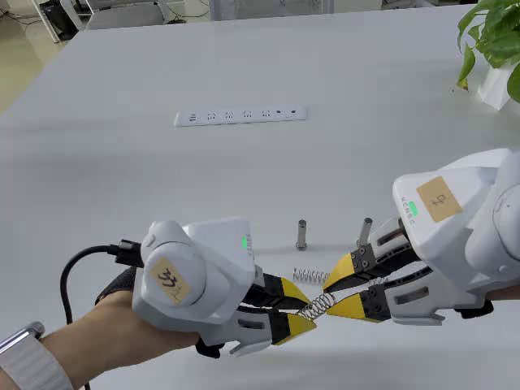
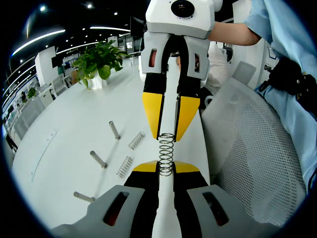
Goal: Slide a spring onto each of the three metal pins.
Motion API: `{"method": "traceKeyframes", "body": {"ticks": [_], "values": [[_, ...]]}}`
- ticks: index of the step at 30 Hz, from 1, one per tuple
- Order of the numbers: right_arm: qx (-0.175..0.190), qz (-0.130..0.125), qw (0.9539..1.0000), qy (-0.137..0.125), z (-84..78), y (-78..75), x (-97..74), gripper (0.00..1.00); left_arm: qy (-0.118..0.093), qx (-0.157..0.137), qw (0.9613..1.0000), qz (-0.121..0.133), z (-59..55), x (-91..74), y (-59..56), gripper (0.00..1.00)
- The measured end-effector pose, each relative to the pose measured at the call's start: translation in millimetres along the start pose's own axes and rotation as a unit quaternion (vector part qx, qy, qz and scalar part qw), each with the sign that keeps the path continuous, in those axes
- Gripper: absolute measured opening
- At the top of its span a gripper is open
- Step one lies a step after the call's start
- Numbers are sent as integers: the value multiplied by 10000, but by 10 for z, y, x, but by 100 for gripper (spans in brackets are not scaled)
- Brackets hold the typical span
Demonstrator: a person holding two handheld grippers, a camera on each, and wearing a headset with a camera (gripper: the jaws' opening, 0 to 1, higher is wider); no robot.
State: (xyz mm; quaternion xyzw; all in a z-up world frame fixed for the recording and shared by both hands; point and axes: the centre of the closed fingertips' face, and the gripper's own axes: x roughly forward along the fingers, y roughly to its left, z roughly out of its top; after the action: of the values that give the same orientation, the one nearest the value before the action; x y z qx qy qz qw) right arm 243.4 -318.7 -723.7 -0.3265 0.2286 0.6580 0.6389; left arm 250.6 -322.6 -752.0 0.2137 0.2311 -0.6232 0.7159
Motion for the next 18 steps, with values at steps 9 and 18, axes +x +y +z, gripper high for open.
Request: {"method": "traceKeyframes", "body": {"ticks": [9, 18], "values": [[-48, 71, 10000, 12, 7, 24, 1, 23, 87, 52, 9999, -47, -45, 8, -29, 6], [-160, 243, 9994, 182, 2, 45, 20, 25, 67, 4, 10000, -49, -42, 26, -29, 6]]}}
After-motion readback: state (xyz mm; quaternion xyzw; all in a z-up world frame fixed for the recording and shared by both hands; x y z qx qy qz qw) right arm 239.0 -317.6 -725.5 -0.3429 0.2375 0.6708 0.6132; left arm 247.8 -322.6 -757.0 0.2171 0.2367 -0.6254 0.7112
